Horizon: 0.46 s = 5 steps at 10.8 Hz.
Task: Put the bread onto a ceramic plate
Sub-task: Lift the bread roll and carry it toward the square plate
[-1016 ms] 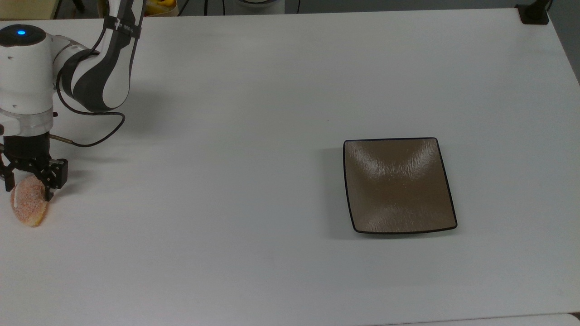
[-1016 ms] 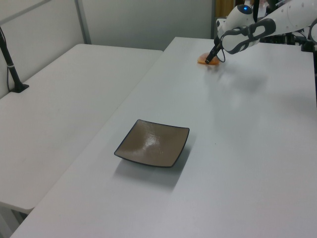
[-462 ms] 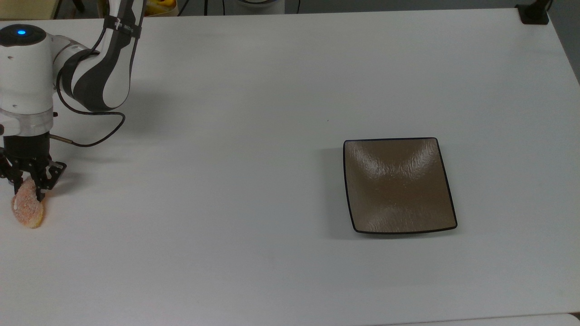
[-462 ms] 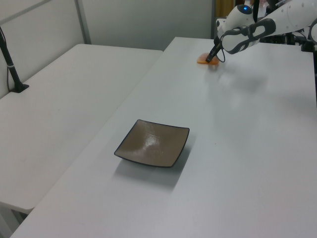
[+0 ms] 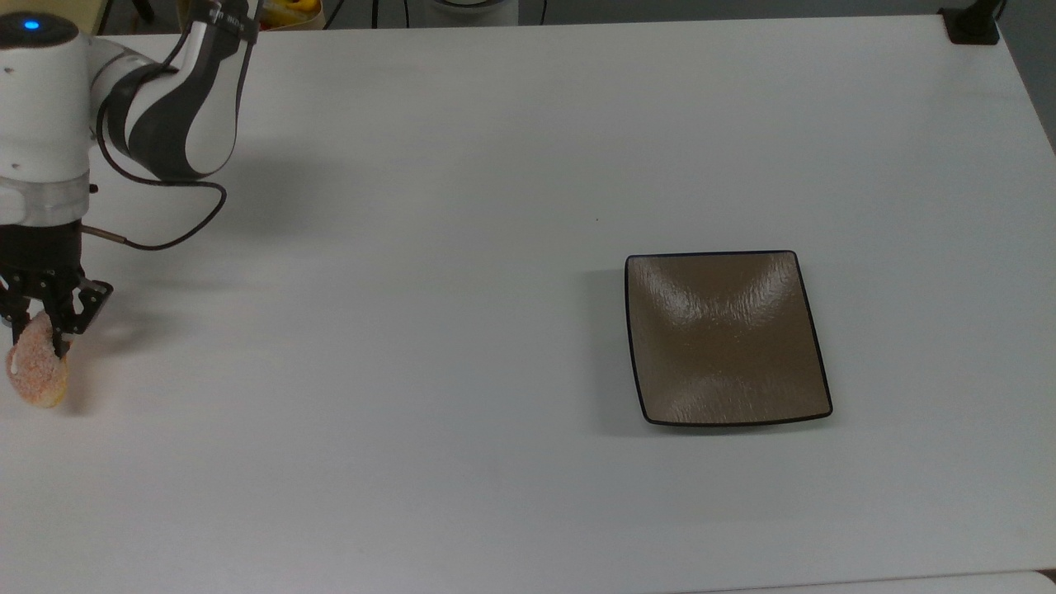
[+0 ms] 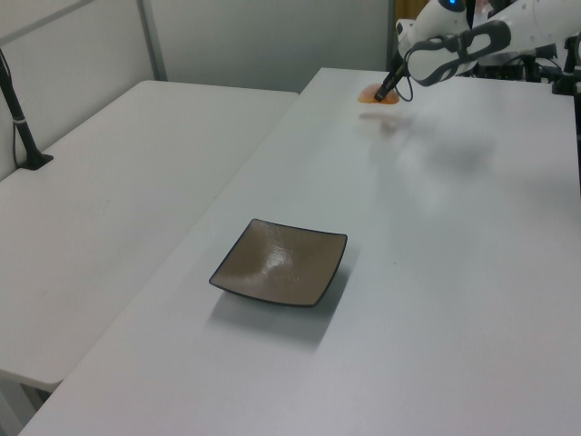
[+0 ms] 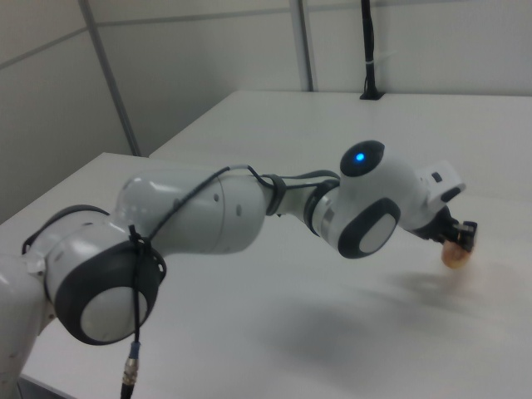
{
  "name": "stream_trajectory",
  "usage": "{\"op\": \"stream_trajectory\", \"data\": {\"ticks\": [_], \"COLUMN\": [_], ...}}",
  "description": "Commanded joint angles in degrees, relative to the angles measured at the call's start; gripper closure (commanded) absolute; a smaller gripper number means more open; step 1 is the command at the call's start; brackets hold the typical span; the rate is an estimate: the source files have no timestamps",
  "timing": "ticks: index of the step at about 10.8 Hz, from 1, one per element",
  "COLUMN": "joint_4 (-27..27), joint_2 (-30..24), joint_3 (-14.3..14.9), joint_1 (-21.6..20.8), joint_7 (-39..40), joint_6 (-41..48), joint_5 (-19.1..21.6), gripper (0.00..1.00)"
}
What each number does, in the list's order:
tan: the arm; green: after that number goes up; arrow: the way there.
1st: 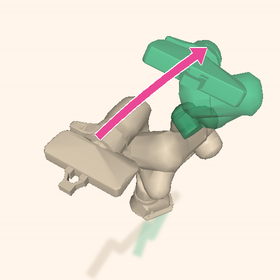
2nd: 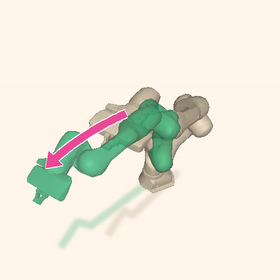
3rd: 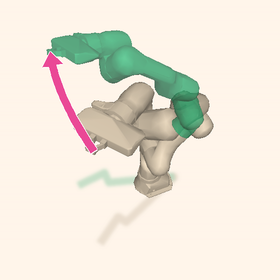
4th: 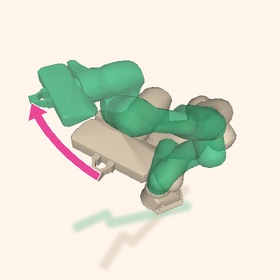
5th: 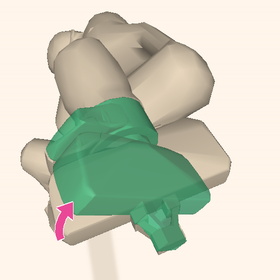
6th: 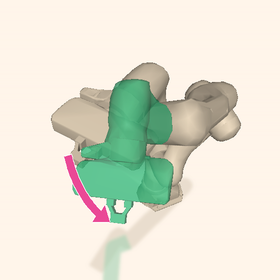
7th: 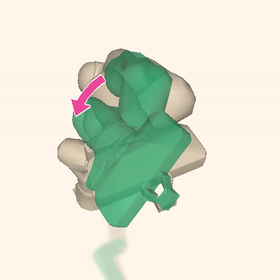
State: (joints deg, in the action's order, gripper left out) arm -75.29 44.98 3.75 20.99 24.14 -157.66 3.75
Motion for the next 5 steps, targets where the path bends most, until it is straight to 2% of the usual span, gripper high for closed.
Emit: {"op": "stream_trajectory", "data": {"ticks": [1,5], "joint_4": [-8.1,-8.8], "joint_2": [-10.9,-21.1], "joint_3": [0.1,0.1], "joint_1": [-2.0,-5.9], "joint_7": [-3.8,-8.4], "joint_6": [7.6,25.4], "joint_5": [1.2,1.1], "gripper": [0.60,0.60]}}
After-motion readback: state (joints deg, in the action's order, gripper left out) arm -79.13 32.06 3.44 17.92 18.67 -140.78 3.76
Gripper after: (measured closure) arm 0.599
